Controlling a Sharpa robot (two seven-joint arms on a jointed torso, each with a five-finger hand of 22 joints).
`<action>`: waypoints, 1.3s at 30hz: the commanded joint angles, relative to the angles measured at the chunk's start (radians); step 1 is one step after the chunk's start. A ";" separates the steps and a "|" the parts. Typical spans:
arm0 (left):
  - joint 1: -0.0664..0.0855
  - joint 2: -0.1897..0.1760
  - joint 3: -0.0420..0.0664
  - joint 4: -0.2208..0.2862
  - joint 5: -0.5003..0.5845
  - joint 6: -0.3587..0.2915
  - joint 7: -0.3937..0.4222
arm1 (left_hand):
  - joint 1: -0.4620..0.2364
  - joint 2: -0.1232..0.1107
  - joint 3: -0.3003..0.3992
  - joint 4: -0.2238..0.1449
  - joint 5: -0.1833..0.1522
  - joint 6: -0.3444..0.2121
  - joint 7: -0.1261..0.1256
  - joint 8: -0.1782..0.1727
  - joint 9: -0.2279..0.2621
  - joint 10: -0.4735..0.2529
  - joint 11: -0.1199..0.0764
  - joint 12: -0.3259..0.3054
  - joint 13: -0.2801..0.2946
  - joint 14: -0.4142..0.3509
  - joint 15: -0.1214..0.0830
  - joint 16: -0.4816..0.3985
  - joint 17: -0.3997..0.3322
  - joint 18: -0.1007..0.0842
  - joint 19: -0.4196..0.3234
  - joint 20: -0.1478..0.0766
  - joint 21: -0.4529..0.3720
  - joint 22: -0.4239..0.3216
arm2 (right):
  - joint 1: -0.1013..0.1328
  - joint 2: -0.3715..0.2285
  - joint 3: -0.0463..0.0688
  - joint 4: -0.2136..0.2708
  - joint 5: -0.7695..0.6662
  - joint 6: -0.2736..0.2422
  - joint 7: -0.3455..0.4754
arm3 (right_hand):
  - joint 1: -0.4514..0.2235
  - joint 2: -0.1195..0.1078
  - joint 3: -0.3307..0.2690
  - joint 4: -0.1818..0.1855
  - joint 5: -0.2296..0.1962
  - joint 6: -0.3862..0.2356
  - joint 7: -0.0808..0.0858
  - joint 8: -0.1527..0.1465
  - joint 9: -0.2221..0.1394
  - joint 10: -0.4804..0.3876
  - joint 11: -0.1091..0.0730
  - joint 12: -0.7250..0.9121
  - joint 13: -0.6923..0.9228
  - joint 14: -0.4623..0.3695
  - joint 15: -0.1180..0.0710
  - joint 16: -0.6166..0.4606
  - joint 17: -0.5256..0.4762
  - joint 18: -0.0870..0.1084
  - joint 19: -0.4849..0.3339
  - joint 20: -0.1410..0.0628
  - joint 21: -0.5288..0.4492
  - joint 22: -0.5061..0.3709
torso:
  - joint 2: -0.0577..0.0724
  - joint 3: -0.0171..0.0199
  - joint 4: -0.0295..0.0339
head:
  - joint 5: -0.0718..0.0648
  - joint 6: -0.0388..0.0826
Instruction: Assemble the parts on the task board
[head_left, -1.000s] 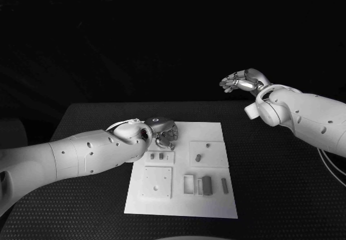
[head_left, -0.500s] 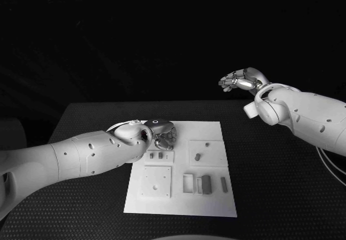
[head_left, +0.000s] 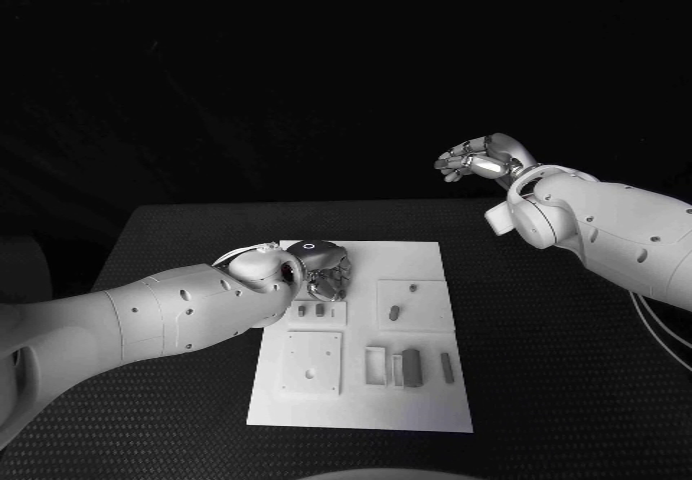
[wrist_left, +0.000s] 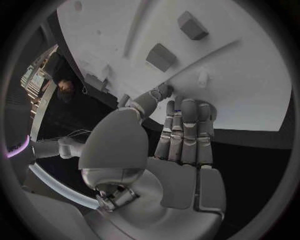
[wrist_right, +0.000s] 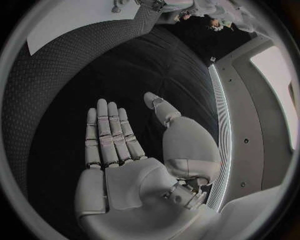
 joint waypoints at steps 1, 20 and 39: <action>-0.002 0.005 0.000 -0.005 -0.005 -0.002 0.015 | 0.000 0.011 0.001 0.004 0.004 0.008 -0.001 0.002 -0.001 0.007 -0.001 -0.006 -0.001 0.005 -0.001 0.004 0.001 0.005 0.008 -0.051 0.006 0.020 | 0.000 0.000 0.001 0.004 -0.001 0.013 0.008 | -0.005 0.007 -0.003 -0.002 0.004 -0.009 0.010 0.006 -0.001 0.005 0.002 -0.005 -0.001 0.000 0.007 -0.003 -0.001 -0.011 0.001 0.000 -0.007 0.001 | 0.000 0.0003 -0.0016 | 0.000 0.000; -0.014 0.024 0.000 -0.023 0.021 0.000 0.027 | -0.012 0.032 0.003 0.012 0.007 0.016 -0.002 0.004 -0.005 0.023 -0.003 -0.012 -0.008 0.012 -0.004 0.019 0.003 0.008 0.019 -0.053 0.013 0.020 | 0.000 0.002 0.001 0.004 0.000 0.009 0.011 | -0.005 0.007 -0.003 -0.002 0.004 -0.009 0.010 0.006 -0.002 0.006 0.002 -0.005 -0.001 0.001 0.006 -0.003 -0.001 -0.011 0.001 0.000 -0.008 0.002 | -0.001 0.0007 -0.0001 | -0.005 -0.002; -0.019 0.036 0.000 -0.038 0.022 0.022 0.023 | -0.015 0.055 0.006 0.015 0.010 0.029 -0.004 0.008 -0.007 0.042 -0.006 -0.015 -0.011 0.019 -0.007 0.035 0.005 0.012 0.027 -0.056 0.019 0.020 | 0.000 0.002 0.001 0.004 0.000 0.010 0.011 | -0.005 0.007 -0.003 -0.002 0.004 -0.009 0.010 0.007 -0.002 0.006 0.002 -0.005 -0.001 0.001 0.006 -0.004 -0.001 -0.011 0.002 0.000 -0.010 0.003 | -0.001 -0.0001 0.0001 | -0.011 -0.004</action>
